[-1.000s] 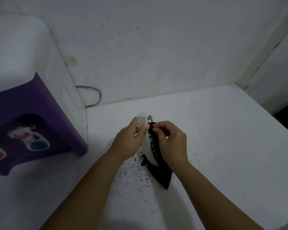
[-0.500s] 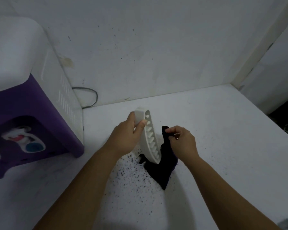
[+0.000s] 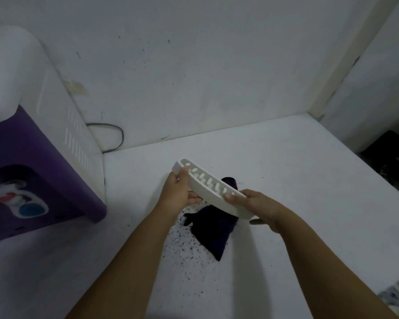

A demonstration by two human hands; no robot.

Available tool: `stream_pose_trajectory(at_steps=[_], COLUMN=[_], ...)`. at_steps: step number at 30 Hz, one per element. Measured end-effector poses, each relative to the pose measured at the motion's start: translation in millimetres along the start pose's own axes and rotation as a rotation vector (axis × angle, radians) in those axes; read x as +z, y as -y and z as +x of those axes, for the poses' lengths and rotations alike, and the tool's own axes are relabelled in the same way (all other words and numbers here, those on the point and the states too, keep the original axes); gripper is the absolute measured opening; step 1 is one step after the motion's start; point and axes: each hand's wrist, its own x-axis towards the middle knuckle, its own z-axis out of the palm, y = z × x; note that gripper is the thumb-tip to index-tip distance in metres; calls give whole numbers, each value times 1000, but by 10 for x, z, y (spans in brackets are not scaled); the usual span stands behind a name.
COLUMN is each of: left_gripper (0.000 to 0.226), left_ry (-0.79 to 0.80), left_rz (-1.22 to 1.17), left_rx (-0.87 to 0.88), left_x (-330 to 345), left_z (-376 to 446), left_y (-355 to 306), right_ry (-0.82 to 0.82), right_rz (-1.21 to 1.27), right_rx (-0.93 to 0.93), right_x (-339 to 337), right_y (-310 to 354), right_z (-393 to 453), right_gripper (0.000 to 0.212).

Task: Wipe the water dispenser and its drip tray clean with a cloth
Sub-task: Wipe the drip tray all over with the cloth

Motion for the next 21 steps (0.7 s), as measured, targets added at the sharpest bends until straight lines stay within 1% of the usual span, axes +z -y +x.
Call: stream_pose_trajectory(at_steps=[2, 4, 5, 6, 7, 8, 9, 10, 11, 12, 13, 14, 15, 16, 18, 19, 21], left_gripper=[36, 35, 35, 35, 39, 45, 49, 47, 40, 39, 44, 45, 39, 28, 13, 13, 24], left_ry=[-22, -29, -32, -44, -59, -81, -101, -108, -87, -37, 18, 54, 48, 22, -47, -78, -120], left_rz=[-148, -252, -260, -218, -109, 59, 267, 500, 739, 958, 1136, 1253, 1289, 1261, 1082, 970, 766], left_rx=[-57, -81, -84, -76, -63, -49, -25, 28, 106, 197, 286, 358, 432, 487, 523, 505, 417], left_x=[23, 60, 92, 96, 110, 129, 121, 101, 69, 34, 7, -12, -28, -48, -90, -112, -145], left_z=[-2, -1, -6, -7, -18, -28, -36, -48, -60, -84, -107, -133, -142, -139, -137, -143, -157], left_y=[77, 167, 221, 291, 377, 490, 619, 750, 879, 988, 1084, 1146, 1179, 1185, 1115, 1036, 854], right_ry=[-68, -95, -118, -145, -171, -200, -227, -260, -290, -319, -342, -356, -362, -367, -385, -398, -446], right_rz=[282, 585, 701, 788, 865, 916, 934, 926, 910, 895, 888, 888, 892, 897, 909, 910, 894], right_rx=[84, 94, 89, 70, 46, 16, -11, -30, -42, -52, -60, -66, -71, -76, -90, -101, -134], right_x=[-49, -67, -77, -71, -75, -93, -112, -140, -168, -190, -213, -230, -243, -252, -260, -264, -274], right_y=[-117, -187, -214, -225, -235, -250, -251, -253, -257, -255, -254, -252, -249, -246, -223, -206, -171], right_z=[16, 11, 7, 26, 42, 55, 58, 62, 63, 64, 64, 70, 72, 79, 88, 92, 96], right_gripper=[55, 48, 43, 40, 37, 36, 35, 36, 37, 38, 38, 39, 40, 40, 39, 38, 33])
